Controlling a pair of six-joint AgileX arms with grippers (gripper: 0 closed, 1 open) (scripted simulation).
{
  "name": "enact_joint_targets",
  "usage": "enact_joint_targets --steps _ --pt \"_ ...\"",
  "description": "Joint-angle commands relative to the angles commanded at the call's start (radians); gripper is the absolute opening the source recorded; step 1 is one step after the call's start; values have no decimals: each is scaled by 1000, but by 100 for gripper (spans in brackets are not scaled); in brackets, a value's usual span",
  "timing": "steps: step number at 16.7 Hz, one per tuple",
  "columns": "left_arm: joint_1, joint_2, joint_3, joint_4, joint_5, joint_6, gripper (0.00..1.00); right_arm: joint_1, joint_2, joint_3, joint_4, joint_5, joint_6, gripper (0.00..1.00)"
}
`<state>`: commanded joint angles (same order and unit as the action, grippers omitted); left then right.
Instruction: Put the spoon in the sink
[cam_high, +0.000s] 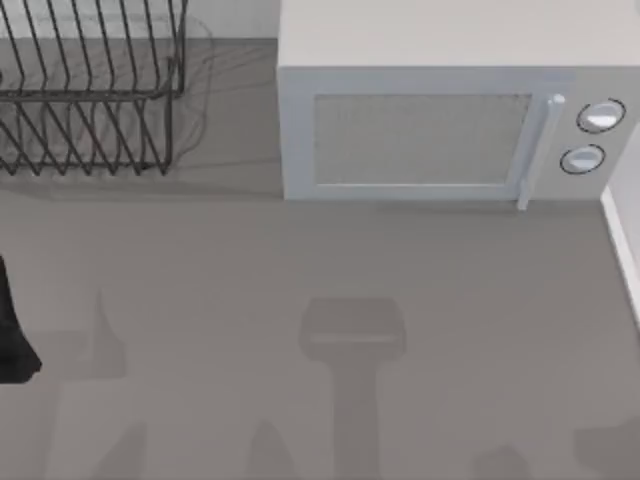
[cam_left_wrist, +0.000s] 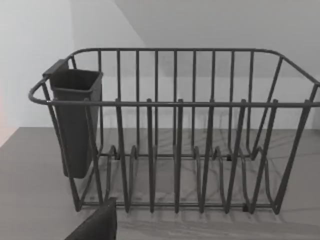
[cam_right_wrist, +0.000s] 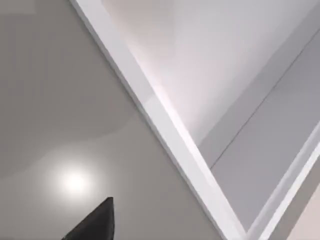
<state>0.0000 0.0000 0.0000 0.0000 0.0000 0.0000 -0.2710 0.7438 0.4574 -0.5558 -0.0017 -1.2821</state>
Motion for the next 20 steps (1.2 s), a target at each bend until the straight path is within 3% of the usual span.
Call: enact_joint_targets --steps 5,11,15,20 --pt "0 0 0 0 0 0 100 -117 317 178 -240 7 -564 100" --pt "0 0 0 0 0 0 100 -223 583 359 -436 9 -1023 100" --pt "0 0 0 0 0 0 100 -257 661 431 -490 6 -1185 100" --pt "0 0 0 0 0 0 100 -261 669 441 -496 5 -1205 100"
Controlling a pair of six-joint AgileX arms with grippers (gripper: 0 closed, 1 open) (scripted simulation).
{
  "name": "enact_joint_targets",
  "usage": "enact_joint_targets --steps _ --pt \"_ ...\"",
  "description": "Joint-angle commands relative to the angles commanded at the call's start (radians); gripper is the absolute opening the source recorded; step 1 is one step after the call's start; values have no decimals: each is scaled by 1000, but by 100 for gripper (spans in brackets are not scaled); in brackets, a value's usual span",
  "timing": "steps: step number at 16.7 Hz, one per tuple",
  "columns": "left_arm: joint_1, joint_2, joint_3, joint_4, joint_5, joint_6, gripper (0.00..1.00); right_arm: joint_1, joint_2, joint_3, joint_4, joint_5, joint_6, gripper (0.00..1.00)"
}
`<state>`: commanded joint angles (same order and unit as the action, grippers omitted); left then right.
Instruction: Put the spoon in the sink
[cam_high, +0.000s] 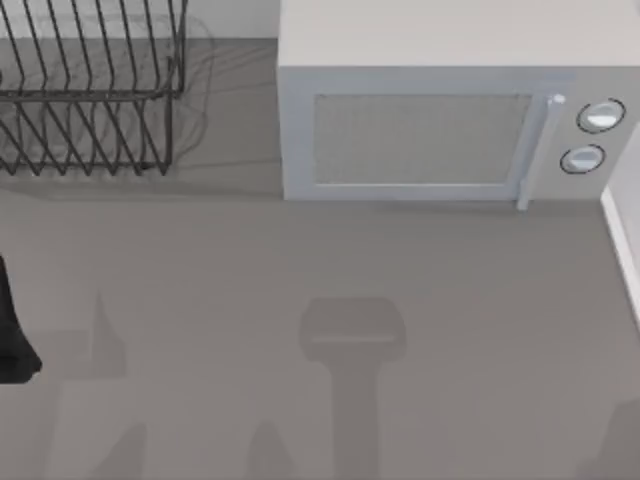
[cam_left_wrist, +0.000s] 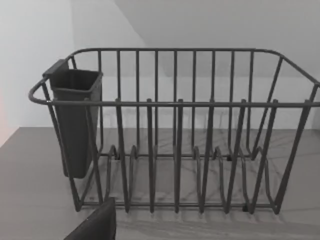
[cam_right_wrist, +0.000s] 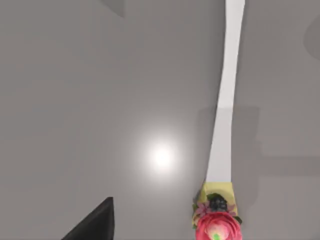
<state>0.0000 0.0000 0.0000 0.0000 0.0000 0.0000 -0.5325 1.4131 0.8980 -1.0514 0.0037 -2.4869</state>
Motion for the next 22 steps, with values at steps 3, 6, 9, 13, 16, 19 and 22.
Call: enact_joint_targets --steps 3,6,9,13,16,19,22 --pt "0 0 0 0 0 0 100 4 5 -13 17 0 2 100" --pt "0 0 0 0 0 0 100 3 53 -66 116 0 4 100" --pt "0 0 0 0 0 0 100 3 127 -147 280 0 5 100" --pt "0 0 0 0 0 0 100 2 208 -236 447 0 6 100" --pt "0 0 0 0 0 0 100 2 220 -249 469 0 6 100" --pt "0 0 0 0 0 0 100 2 220 -249 469 0 6 92" --pt "0 0 0 0 0 0 100 2 220 -249 469 0 6 70"
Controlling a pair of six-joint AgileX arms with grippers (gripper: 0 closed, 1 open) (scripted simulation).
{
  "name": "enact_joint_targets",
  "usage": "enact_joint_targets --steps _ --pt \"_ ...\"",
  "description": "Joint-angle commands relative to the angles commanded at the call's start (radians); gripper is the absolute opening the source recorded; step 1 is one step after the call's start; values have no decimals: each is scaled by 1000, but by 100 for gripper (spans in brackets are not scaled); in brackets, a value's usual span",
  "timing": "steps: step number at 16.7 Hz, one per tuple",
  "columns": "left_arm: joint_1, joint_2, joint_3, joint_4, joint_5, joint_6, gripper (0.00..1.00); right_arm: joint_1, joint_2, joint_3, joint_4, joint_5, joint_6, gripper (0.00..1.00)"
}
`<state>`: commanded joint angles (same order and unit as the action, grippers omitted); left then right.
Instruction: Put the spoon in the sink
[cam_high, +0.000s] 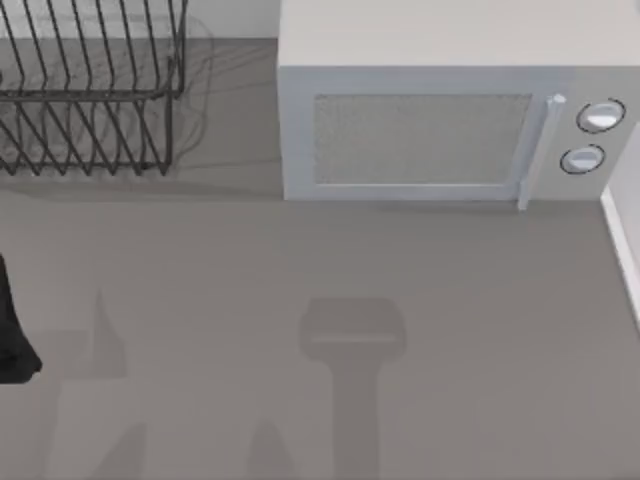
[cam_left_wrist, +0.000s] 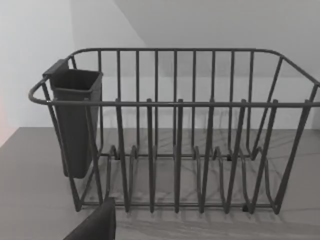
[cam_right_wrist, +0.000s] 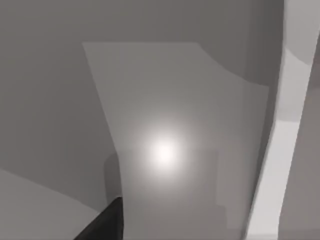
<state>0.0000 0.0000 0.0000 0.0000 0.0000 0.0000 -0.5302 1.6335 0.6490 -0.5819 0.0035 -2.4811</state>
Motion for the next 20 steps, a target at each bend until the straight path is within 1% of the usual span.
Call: enact_joint_targets --steps 9,10,17,18,20 --pt "0 0 0 0 0 0 100 0 0 0 0 0 0 2" --pt "0 0 0 0 0 0 100 0 0 0 0 0 0 0" --pt "0 0 0 0 0 0 100 0 0 0 0 0 0 0" --pt "0 0 0 0 0 0 100 10 -76 32 -75 27 30 0" --pt "0 0 0 0 0 0 100 9 -82 45 -91 27 28 0"
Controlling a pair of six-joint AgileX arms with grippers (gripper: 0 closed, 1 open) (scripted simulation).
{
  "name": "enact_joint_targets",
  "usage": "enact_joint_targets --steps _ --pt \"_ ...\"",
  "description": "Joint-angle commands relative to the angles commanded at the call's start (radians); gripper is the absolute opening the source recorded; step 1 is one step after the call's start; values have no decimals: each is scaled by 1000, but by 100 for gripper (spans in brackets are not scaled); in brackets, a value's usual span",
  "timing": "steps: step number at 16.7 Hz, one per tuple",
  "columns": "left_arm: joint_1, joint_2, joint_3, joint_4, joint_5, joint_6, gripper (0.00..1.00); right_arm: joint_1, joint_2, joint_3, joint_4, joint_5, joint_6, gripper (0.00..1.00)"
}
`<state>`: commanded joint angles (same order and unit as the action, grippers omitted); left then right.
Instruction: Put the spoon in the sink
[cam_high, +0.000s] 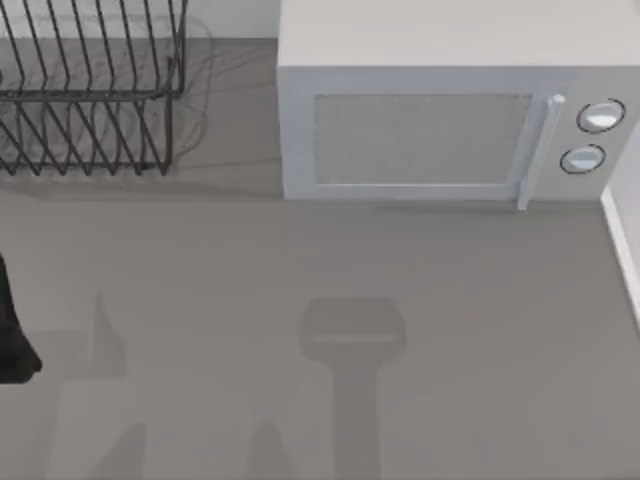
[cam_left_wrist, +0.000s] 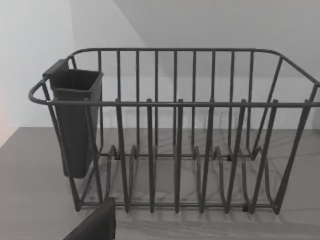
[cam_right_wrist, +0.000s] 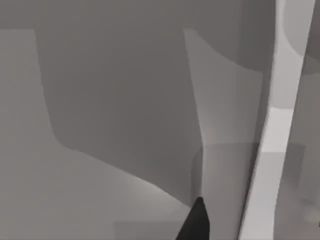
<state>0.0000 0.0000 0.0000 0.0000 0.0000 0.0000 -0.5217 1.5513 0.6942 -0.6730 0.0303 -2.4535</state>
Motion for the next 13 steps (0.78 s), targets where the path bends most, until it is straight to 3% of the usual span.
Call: enact_joint_targets --steps 8,13 --pt "0 0 0 0 0 0 100 -4 -128 217 -374 0 -12 0" --pt "0 0 0 0 0 0 100 -3 -167 267 -438 0 -5 0"
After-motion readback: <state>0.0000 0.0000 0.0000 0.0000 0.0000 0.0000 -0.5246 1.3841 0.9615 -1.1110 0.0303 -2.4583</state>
